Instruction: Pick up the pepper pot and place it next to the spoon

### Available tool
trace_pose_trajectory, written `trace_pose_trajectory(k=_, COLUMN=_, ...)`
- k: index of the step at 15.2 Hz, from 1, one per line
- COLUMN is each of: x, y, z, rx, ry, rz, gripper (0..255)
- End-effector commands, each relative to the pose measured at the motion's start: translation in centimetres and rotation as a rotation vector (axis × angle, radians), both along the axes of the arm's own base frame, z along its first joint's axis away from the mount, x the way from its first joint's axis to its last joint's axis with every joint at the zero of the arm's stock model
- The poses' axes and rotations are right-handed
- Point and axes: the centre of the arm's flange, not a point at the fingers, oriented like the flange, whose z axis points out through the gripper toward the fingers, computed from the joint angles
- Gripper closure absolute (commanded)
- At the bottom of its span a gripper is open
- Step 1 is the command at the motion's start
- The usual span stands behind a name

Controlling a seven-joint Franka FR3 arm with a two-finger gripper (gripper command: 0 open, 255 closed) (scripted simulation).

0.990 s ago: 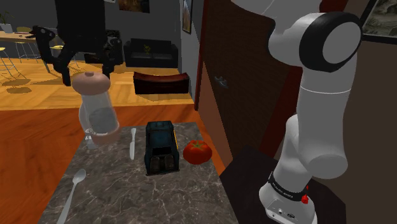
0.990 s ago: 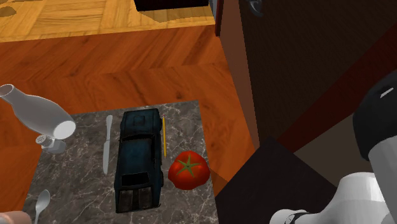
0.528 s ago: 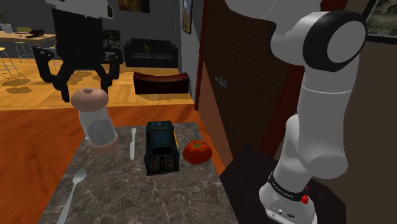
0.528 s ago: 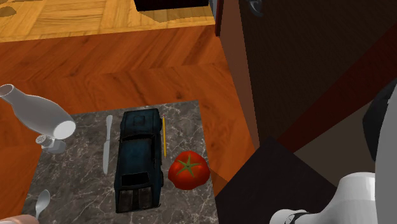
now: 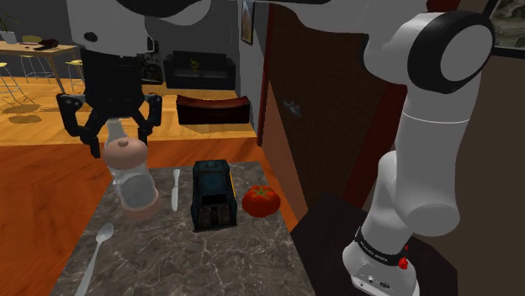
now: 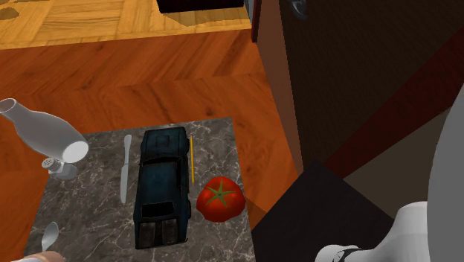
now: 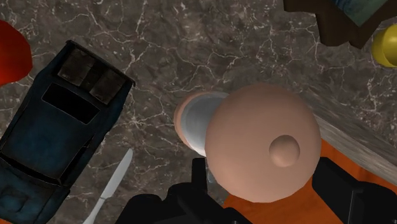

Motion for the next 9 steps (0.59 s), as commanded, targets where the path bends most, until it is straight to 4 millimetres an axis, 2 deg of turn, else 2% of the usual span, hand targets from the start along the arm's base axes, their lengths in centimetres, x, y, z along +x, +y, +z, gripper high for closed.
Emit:
trace_pose_trajectory(k=1, x=0.0, y=0.0, z=-1.0, rx=0.001, ry=-0.001, rz=0.000, gripper=255)
trace_pose_trajectory(k=9, x=0.0, y=0.0, z=-5.2, rx=0.001, ry=-0.001, rz=0.000, gripper=255)
